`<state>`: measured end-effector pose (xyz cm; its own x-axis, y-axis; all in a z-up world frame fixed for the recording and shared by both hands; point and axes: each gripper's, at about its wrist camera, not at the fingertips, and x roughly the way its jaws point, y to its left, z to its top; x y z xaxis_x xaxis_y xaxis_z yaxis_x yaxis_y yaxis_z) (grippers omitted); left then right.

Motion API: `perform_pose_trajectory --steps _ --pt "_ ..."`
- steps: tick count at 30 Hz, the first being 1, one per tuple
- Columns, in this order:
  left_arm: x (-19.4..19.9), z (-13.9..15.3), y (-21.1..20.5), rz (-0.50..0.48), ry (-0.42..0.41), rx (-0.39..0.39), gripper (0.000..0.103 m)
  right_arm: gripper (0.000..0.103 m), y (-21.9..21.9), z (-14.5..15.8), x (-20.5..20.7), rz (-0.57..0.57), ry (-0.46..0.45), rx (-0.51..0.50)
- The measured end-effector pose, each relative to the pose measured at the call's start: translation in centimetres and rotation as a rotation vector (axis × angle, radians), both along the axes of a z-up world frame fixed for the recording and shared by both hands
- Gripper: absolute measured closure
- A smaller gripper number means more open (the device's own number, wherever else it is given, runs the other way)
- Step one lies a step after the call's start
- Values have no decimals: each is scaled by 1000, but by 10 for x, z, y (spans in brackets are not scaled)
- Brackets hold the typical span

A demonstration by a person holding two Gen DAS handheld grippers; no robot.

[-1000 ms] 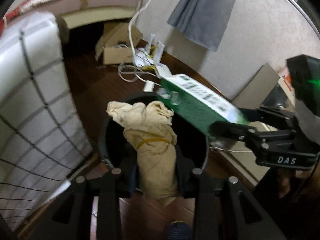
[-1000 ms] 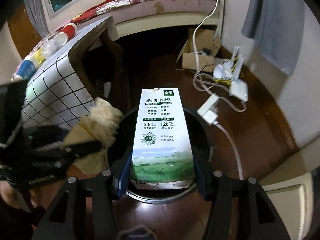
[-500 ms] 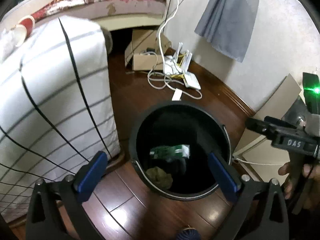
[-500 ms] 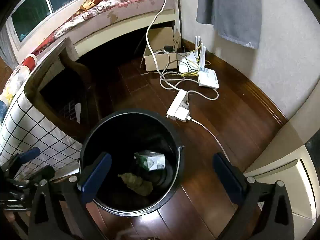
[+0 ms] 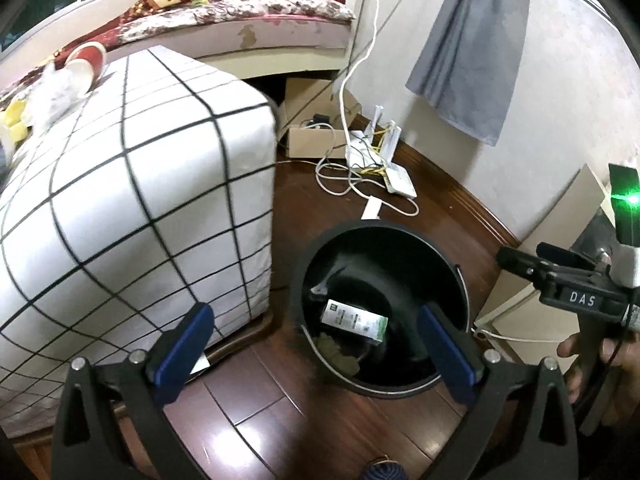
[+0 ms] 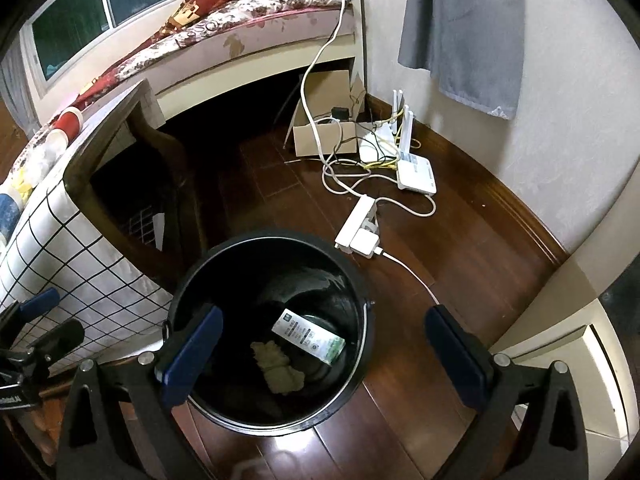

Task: Collect trash
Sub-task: 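Carry both items over the black bin and open both tools to drop them, then move both tools back toward the trash on the table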

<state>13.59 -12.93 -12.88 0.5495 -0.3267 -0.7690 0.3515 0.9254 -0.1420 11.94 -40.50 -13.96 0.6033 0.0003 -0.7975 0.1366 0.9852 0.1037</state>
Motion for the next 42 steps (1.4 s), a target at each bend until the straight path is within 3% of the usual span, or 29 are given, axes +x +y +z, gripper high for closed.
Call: perform_pose_trajectory --steps 21,25,31,42 --pt "-24 54 82 200 -137 -21 1 1 69 30 -12 131 -94 -89" --pt "-32 70 109 266 -184 -27 1 1 104 43 -16 195 -140 -136" --pt "-41 84 161 381 -225 -7 1 1 163 65 -16 301 -186 -101" --pt "-53 85 249 578 -249 23 1 1 275 102 -8 484 -302 -82"
